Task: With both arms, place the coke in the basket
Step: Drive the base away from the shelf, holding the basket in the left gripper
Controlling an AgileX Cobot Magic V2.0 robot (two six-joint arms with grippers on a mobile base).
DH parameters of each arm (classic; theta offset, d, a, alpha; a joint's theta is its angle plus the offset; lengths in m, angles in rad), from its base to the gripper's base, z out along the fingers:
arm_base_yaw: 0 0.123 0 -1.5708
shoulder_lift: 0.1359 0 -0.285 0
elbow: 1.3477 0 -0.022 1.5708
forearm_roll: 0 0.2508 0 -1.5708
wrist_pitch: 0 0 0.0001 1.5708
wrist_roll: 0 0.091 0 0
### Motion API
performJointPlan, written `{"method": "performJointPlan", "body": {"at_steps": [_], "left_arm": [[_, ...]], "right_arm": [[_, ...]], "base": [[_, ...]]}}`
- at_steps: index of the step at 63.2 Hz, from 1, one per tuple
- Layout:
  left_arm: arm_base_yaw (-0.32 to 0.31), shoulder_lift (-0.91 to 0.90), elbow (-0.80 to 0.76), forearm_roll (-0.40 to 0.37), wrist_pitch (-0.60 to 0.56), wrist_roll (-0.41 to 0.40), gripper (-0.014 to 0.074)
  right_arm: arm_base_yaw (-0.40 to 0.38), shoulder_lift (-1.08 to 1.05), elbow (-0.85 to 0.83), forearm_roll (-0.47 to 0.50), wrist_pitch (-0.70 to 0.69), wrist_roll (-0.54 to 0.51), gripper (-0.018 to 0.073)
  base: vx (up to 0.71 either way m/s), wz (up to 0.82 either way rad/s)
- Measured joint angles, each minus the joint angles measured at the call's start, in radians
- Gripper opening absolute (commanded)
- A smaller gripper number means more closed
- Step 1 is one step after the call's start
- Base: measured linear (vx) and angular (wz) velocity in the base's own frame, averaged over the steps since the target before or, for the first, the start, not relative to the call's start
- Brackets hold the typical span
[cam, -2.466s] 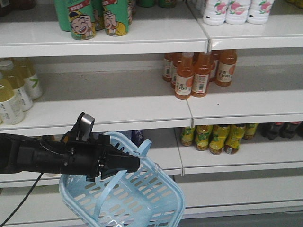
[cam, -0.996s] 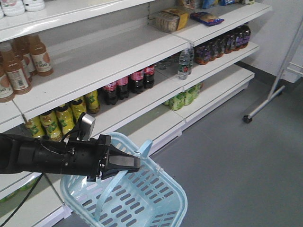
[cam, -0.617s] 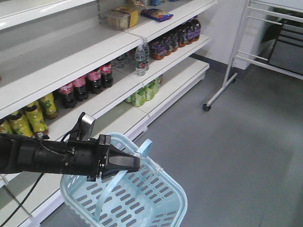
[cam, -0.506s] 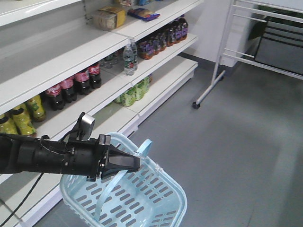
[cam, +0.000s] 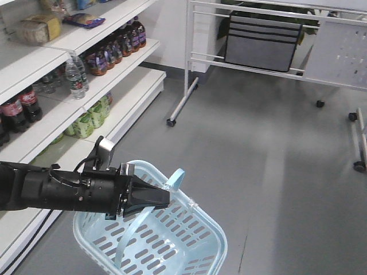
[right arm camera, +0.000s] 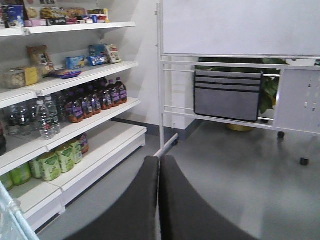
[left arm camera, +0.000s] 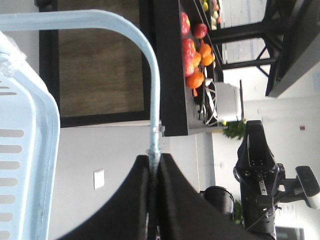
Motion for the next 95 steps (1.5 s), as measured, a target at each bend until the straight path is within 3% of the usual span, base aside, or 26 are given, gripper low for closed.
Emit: {"method": "performJointPlan", "body": {"at_steps": [65, 95], "left_arm": [[0.000, 0.000, 0.000, 0.000, 0.000, 0.000, -0.0006], [0.000, 0.000, 0.000, 0.000, 0.000, 0.000, -0.0006]], "right_arm": [[0.000, 0.000, 0.000, 0.000, 0.000, 0.000, -0.0010], [0.000, 0.000, 0.000, 0.000, 0.000, 0.000, -0.0010]], "base": [[0.05, -0.36], [0.13, -0.12]]}}
